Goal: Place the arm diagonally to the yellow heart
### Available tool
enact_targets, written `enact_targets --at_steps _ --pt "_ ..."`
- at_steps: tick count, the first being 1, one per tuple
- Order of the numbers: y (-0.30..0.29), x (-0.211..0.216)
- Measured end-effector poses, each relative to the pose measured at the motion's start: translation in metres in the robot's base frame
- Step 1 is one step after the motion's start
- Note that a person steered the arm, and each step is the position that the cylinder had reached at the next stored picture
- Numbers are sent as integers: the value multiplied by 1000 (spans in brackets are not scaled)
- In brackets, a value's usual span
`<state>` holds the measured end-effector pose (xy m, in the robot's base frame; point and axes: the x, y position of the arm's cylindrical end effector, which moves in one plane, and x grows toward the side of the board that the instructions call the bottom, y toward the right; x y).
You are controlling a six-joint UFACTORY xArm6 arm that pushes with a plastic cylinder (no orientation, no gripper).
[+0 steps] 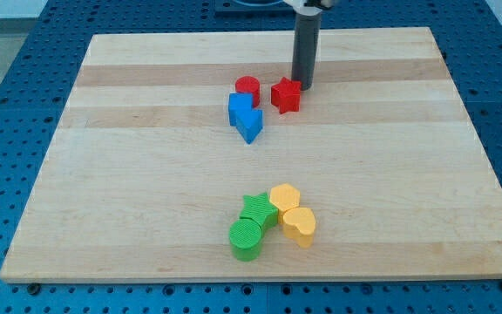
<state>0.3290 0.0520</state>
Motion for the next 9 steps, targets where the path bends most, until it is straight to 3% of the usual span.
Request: enact_targets --at_steps 3,4,5,6,7,8,9 --pt "-39 38" --pt "-32 35" --pt "20 40" --pt "95 101" --pt "153 206" --pt "165 288" --pt "146 290"
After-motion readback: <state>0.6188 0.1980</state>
